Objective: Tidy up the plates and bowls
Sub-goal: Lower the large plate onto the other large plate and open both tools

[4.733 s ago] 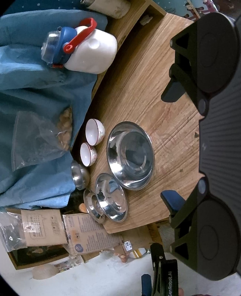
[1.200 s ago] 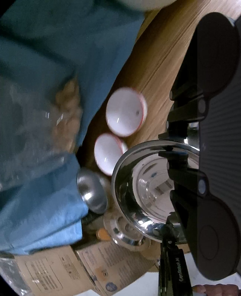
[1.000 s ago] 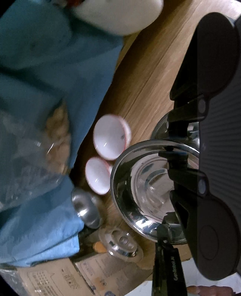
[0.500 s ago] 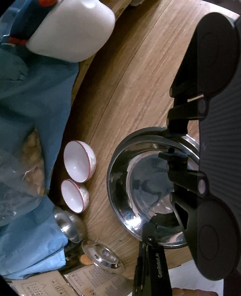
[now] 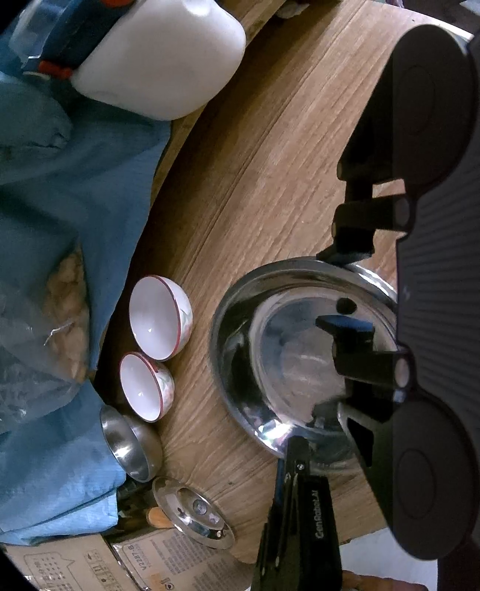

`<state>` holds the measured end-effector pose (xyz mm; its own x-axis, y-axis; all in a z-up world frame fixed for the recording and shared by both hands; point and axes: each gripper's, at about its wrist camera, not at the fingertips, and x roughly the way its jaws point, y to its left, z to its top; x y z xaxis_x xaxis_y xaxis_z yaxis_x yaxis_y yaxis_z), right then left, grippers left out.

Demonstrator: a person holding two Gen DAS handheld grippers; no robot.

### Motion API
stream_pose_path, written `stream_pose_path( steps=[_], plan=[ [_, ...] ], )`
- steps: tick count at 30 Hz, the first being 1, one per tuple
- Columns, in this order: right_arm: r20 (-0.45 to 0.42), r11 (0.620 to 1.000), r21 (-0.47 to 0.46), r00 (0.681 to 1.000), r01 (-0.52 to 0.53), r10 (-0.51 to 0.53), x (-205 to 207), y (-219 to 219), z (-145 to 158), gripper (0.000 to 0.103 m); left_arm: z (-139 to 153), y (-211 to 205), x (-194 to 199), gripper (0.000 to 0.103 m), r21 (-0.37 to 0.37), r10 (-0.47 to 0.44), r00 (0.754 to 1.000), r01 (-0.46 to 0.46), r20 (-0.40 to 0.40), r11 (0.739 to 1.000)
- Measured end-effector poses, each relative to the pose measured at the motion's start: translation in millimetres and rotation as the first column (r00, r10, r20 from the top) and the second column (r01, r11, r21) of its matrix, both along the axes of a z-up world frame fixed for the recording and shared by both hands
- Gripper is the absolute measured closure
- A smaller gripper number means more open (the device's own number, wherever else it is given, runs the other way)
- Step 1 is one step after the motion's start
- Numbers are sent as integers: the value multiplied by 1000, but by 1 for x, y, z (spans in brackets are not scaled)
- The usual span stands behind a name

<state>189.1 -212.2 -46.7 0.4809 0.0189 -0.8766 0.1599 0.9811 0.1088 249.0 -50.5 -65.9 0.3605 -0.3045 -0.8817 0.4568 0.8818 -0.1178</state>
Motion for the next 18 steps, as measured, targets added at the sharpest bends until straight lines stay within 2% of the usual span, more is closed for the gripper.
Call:
stream_pose_path(
  steps=[6,7,8,11,12,15,18],
  plan=[
    [0,1000,2,1000,9,-9,0,1,-1,59,4,1,2,64,9,10,1000,-10,16,1000],
    [1,1000,0,1000,10,-10,0,1,-1,53,5,2,2,61,8,13,1000,-13,20,1000],
    [4,1000,-5,1000,13,-13,0,2,0,46,7,3,2,52,9,17,999,-17,29,1000],
    [18,1000,-15,1000,18,-18,2,5,3,35,13,10,2,22,21,45,996,-47,74,999],
    [25,1000,-16,1000,17,-17,3,7,4,33,16,13,2,16,32,60,994,-63,96,997],
    [39,1000,-15,999,5,-4,8,15,7,25,22,26,5,13,50,110,984,-118,142,992],
    [53,1000,-14,998,-14,14,15,27,10,15,25,45,12,4,43,165,975,-173,151,984]
  ],
)
